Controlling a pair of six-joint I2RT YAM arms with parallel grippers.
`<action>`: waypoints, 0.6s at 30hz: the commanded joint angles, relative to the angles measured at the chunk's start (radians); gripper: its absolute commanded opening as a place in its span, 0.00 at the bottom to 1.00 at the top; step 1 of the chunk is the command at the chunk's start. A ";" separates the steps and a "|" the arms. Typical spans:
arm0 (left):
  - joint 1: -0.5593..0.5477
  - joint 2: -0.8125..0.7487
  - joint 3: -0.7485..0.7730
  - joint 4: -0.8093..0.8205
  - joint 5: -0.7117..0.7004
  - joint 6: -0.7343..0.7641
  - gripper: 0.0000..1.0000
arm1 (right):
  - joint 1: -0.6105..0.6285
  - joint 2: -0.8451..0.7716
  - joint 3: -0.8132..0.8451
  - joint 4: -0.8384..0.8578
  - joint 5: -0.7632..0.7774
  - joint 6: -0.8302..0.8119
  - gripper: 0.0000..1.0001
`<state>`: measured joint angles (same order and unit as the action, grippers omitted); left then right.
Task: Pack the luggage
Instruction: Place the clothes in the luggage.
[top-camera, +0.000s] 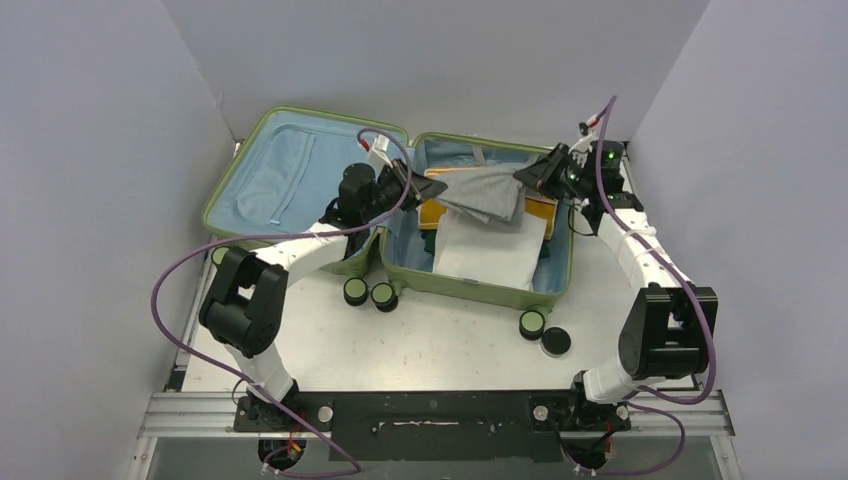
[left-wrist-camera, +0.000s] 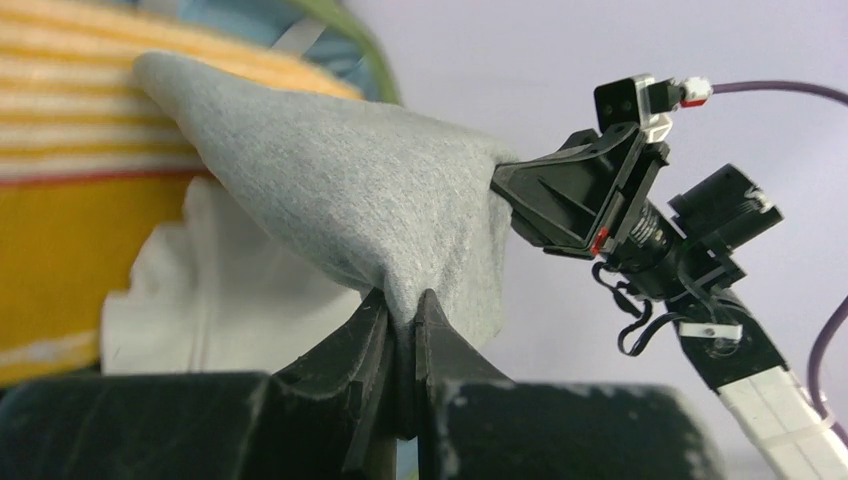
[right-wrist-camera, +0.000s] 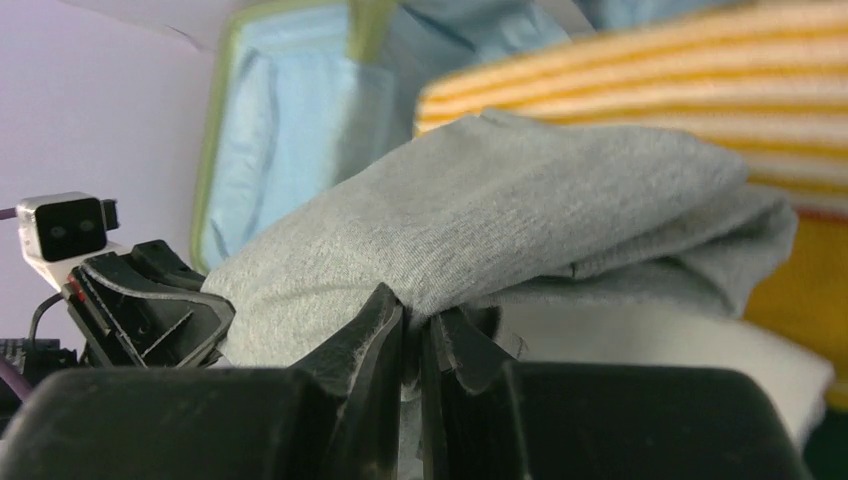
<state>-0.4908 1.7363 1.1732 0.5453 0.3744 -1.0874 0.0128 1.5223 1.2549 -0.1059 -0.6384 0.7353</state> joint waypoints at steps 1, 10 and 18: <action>-0.020 -0.001 -0.120 0.037 0.008 0.017 0.00 | -0.044 -0.028 -0.138 0.021 0.063 -0.022 0.00; -0.044 -0.037 -0.184 0.011 -0.002 0.038 0.00 | -0.053 -0.073 -0.177 -0.012 0.077 -0.029 0.00; -0.094 -0.147 -0.169 -0.106 -0.065 0.133 0.00 | -0.037 -0.151 -0.098 -0.163 0.163 -0.061 0.00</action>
<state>-0.5613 1.6955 0.9703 0.4862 0.3542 -1.0428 -0.0048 1.4609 1.0946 -0.2546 -0.6086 0.7139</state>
